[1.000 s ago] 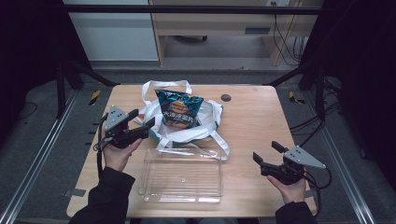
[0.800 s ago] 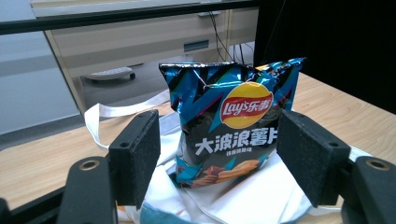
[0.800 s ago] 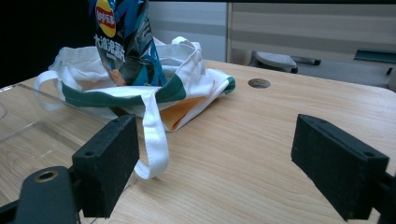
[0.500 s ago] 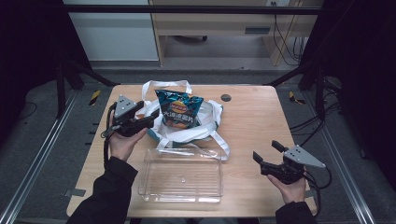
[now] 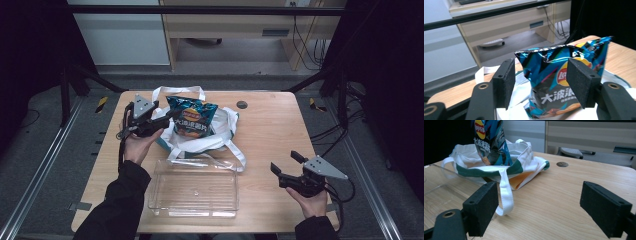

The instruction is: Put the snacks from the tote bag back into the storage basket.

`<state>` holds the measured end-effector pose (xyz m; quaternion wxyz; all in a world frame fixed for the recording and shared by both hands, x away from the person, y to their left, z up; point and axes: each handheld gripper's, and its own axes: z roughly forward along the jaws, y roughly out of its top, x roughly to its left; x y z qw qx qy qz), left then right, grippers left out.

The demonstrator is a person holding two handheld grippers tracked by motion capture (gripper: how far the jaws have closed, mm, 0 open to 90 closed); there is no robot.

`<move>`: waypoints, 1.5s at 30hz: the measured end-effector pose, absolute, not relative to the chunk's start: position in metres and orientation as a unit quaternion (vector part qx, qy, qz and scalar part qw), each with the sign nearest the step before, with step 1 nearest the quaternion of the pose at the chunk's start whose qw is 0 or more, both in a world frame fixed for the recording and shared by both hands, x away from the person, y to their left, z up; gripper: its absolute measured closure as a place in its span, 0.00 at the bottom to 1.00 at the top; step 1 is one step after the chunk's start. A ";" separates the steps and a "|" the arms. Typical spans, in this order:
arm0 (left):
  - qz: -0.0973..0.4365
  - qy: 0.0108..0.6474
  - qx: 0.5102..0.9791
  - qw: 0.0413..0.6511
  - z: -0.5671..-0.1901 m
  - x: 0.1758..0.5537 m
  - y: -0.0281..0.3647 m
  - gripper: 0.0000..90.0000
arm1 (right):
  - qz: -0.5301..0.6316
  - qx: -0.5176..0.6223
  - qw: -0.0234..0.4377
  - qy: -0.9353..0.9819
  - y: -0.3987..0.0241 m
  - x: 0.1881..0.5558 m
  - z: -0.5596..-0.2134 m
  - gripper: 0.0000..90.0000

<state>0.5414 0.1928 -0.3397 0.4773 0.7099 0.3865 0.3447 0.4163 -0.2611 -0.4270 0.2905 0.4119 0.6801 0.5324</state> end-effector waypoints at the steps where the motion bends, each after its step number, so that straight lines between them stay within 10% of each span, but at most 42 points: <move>1: 0.344 0.389 0.709 0.477 -0.338 0.543 0.193 0.44 | 0.532 0.412 0.290 0.680 -0.261 0.416 -0.427 0.17; 45: 0.312 0.419 0.689 0.503 -0.375 0.588 0.181 0.27 | 0.529 0.411 0.286 0.685 -0.260 0.418 -0.429 0.17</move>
